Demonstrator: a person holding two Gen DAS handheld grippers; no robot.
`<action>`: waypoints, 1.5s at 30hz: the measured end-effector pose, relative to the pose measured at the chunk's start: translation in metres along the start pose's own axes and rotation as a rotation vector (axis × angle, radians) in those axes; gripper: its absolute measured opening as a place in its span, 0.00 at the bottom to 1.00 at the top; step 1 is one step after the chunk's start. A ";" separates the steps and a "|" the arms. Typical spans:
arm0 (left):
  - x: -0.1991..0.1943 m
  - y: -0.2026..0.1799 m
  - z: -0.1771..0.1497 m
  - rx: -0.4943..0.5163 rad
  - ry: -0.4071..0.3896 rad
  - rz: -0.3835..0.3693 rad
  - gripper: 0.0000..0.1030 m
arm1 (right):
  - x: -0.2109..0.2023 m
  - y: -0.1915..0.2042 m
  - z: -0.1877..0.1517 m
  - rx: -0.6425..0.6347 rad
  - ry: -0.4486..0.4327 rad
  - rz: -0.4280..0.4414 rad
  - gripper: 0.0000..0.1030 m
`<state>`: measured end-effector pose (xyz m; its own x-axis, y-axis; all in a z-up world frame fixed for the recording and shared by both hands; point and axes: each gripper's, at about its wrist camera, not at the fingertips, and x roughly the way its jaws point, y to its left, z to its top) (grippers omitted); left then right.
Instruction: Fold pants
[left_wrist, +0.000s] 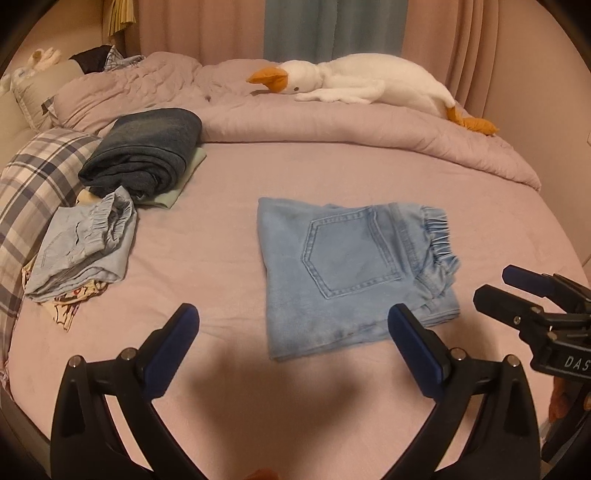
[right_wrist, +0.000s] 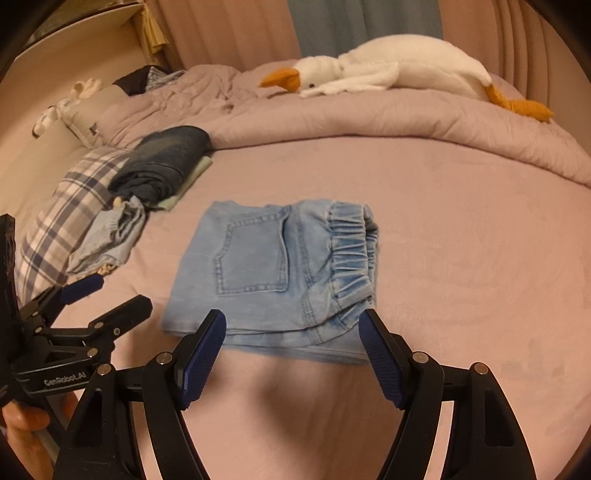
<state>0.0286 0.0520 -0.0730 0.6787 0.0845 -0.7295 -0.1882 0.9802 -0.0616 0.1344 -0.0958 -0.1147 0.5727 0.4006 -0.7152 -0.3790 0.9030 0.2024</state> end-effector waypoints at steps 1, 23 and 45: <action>-0.004 0.000 0.000 -0.003 0.000 -0.007 0.99 | -0.004 0.001 0.000 -0.005 -0.006 0.002 0.75; -0.073 -0.015 0.007 0.009 -0.057 -0.004 0.99 | -0.081 0.024 0.006 -0.105 -0.131 -0.014 0.99; -0.053 -0.017 -0.004 0.018 -0.036 0.071 0.99 | -0.064 0.023 -0.002 -0.078 -0.089 -0.035 0.99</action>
<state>-0.0066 0.0302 -0.0360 0.6891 0.1601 -0.7068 -0.2243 0.9745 0.0022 0.0878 -0.1010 -0.0657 0.6477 0.3848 -0.6576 -0.4113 0.9031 0.1233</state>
